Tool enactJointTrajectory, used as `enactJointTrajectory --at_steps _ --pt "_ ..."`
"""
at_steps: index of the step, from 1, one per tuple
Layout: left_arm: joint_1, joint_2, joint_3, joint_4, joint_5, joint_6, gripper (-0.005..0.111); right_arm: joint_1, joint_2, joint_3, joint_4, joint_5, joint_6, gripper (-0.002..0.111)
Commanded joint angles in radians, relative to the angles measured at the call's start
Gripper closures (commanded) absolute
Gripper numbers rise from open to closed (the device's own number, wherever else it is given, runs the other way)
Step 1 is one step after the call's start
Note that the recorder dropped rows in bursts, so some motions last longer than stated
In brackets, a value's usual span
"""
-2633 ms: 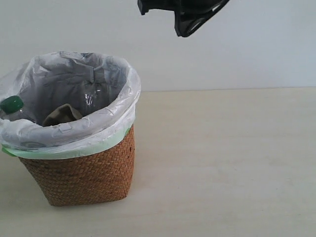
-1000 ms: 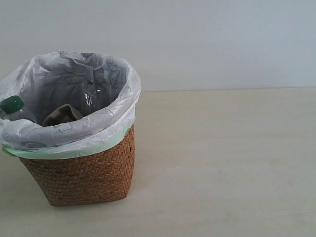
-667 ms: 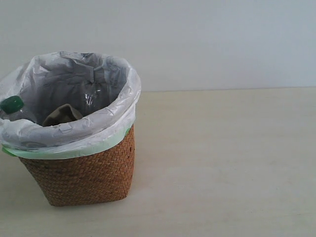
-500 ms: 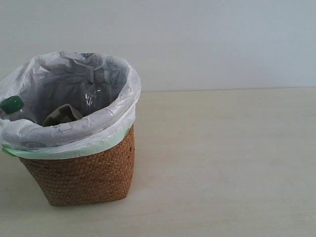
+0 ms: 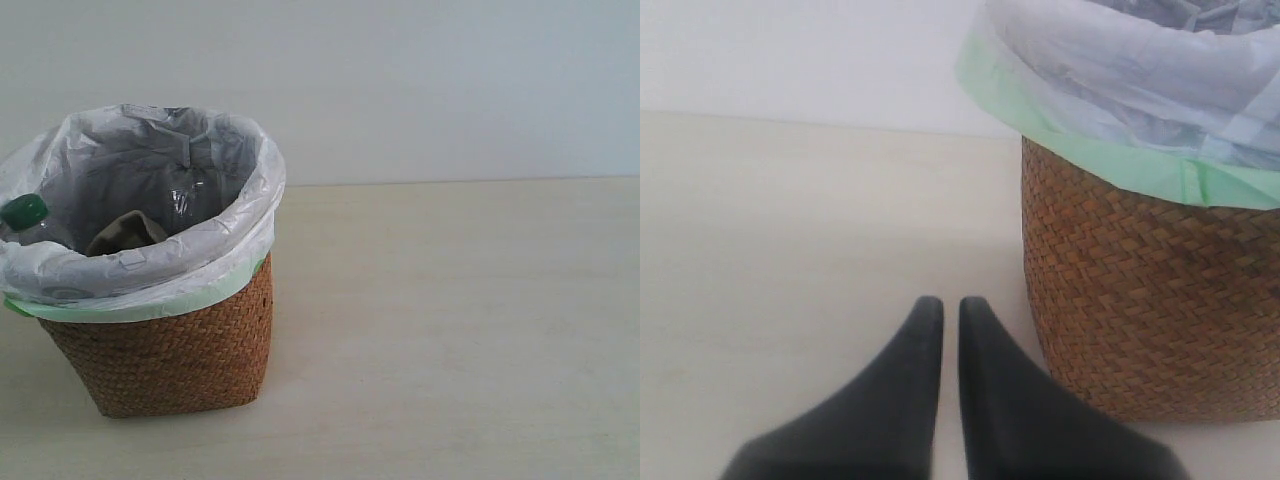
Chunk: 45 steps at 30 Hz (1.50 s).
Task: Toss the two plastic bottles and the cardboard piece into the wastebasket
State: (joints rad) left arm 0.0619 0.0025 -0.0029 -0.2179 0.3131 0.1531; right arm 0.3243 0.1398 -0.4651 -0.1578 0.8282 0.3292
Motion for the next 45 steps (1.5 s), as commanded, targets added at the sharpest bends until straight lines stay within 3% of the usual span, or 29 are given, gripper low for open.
enactJointTrajectory --at_steps 1,4,15,19,24,25,33,35,38,45 --pt "0.004 -0.002 0.003 0.002 -0.003 -0.009 0.101 -0.116 -0.092 0.003 -0.006 -0.040 0.003 0.108" --pt "0.004 -0.002 0.003 0.002 -0.003 -0.009 0.101 -0.176 -0.140 0.003 -0.010 -0.040 0.003 0.108" --pt "0.003 -0.002 0.003 0.002 -0.003 -0.009 0.101 -0.176 -0.140 0.008 0.000 -0.040 0.003 0.108" --pt "0.003 -0.002 0.003 0.002 -0.003 -0.009 0.101 -0.176 -0.140 0.090 0.090 -0.287 0.003 0.108" --pt "0.003 -0.002 0.003 0.002 -0.003 -0.009 0.101 -0.176 -0.140 0.221 0.092 -0.855 0.003 0.108" --pt "0.003 -0.002 0.003 0.002 -0.003 -0.009 0.101 -0.176 -0.140 0.249 0.092 -0.894 0.003 0.108" --pt "0.003 -0.002 0.003 0.002 -0.003 -0.009 0.101 -0.176 -0.140 0.465 0.092 -0.891 0.001 0.108" --pt "0.003 -0.002 0.003 0.002 -0.003 -0.009 0.101 -0.176 -0.140 0.465 0.083 -0.708 0.001 0.108" --pt "0.003 -0.002 0.003 0.002 -0.003 -0.009 0.101 -0.176 -0.140 0.465 0.081 -0.577 0.001 0.108" --pt "0.003 -0.002 0.003 0.002 -0.003 -0.009 0.101 -0.176 -0.140 0.465 0.070 -0.504 0.001 0.108"
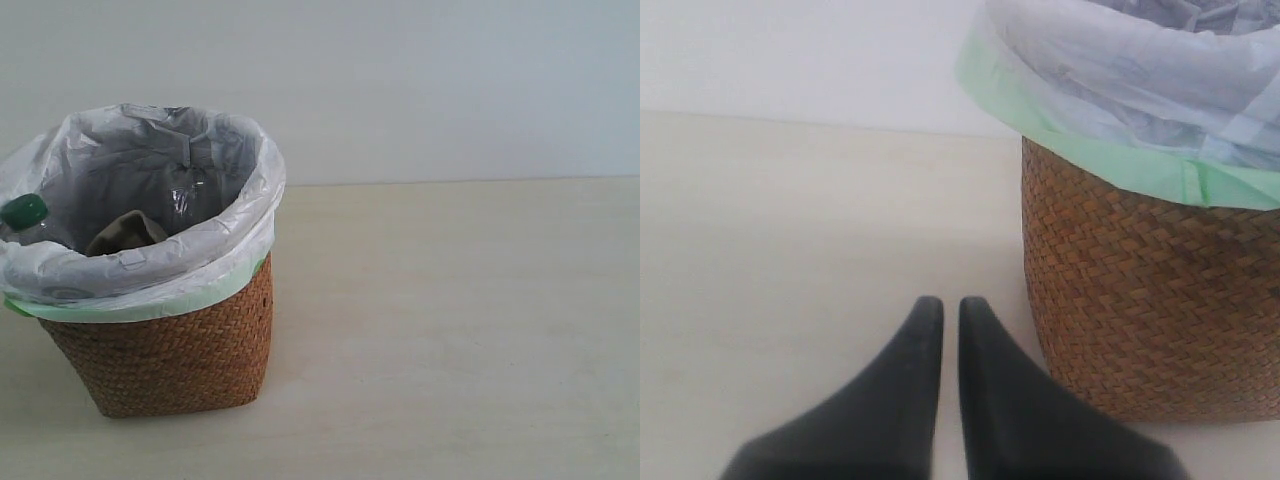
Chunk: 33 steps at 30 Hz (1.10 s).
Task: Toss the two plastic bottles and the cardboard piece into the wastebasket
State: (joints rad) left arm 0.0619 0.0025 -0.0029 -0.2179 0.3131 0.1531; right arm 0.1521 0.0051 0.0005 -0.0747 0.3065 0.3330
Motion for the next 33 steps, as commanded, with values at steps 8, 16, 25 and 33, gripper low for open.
enactJointTrajectory --at_steps 8,16,25,33 --pt "0.003 -0.002 0.003 0.002 -0.003 -0.009 0.101 -0.002 -0.005 0.000 -0.013 0.020 -0.293 0.108" --pt "0.003 -0.002 0.003 0.002 -0.003 -0.009 0.101 -0.002 -0.005 0.000 -0.011 0.020 -0.394 0.108" --pt "0.003 -0.002 0.003 0.002 -0.003 -0.009 0.101 -0.002 -0.005 0.000 -0.011 0.020 -0.392 0.108" --pt "0.003 -0.002 0.003 0.002 -0.003 -0.009 0.101 -0.002 -0.005 0.000 -0.011 0.020 -0.392 0.108"
